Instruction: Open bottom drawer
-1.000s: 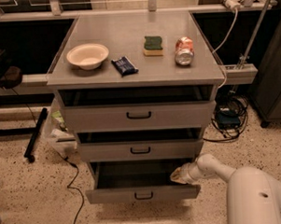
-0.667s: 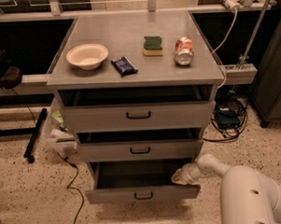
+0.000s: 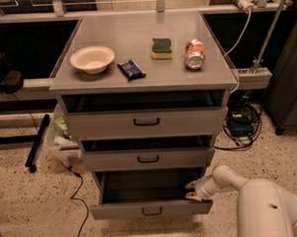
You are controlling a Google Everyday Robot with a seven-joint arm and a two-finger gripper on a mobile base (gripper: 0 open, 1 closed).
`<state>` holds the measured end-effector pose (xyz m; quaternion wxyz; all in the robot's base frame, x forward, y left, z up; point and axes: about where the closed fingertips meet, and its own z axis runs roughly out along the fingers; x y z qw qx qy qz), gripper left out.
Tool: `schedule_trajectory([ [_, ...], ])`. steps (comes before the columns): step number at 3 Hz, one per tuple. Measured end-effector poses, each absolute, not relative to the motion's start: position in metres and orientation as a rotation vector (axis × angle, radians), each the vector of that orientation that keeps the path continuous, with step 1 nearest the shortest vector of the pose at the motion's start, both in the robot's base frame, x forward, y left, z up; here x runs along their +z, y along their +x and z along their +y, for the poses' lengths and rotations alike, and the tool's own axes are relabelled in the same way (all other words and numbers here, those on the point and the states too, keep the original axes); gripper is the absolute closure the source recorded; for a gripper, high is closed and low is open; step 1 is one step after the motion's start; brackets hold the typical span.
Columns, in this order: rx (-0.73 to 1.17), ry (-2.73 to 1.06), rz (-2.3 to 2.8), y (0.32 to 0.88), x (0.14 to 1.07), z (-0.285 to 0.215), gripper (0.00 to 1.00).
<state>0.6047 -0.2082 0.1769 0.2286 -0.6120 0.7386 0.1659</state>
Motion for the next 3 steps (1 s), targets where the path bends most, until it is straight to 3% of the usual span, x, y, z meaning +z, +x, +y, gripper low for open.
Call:
schedule_trajectory([
  [1, 0.457, -1.685, 2.034, 0.606, 0.179, -0.208, 0.00],
  [3, 0.523, -1.638, 2.041, 0.564, 0.187, -0.217, 0.00],
])
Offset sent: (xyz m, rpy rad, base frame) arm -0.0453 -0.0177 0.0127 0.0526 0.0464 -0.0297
